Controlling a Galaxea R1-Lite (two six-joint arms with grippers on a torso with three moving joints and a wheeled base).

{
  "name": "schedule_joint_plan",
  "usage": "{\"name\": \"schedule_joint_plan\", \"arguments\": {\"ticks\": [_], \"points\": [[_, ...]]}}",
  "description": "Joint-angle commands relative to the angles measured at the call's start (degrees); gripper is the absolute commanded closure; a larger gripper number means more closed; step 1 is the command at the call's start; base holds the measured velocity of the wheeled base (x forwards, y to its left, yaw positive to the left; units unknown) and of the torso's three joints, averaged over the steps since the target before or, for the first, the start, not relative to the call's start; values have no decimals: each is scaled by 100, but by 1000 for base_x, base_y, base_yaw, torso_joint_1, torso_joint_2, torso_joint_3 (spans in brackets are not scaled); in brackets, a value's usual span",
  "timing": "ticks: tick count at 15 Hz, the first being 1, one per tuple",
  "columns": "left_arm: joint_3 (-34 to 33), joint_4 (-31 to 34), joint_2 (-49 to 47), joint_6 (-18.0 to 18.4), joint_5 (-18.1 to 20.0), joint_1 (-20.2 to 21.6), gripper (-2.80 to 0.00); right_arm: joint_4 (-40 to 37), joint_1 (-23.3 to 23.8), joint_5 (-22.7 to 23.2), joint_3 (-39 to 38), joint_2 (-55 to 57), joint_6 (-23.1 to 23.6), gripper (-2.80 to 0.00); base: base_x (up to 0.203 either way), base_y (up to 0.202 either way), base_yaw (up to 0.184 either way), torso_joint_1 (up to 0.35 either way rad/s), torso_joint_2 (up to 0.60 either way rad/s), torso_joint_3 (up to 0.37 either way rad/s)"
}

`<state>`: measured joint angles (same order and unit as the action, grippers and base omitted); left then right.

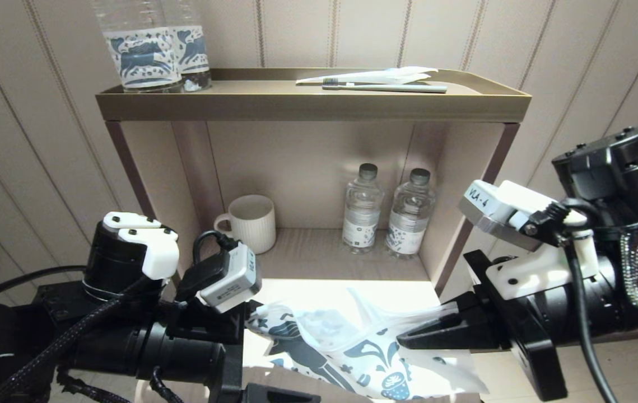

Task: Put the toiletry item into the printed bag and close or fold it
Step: Pick up a toothbrush

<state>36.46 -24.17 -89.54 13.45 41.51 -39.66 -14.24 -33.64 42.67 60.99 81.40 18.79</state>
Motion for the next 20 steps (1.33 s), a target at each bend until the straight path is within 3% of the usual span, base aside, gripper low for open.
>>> {"name": "schedule_joint_plan", "arguments": {"ticks": [1,12,20], "points": [[-191,-17,239,9,17,100,-280,-1,65,26,13,-36,11,0,0,0,0,0,0,0],[-424,-14,356,-26,24,406,-280,0,323,31,32,-89,11,0,0,0,0,0,0,0],[-1040,10,995,-31,7,1429,-280,0,778,93,150,-256,2,0,0,0,0,0,0,0]]}}
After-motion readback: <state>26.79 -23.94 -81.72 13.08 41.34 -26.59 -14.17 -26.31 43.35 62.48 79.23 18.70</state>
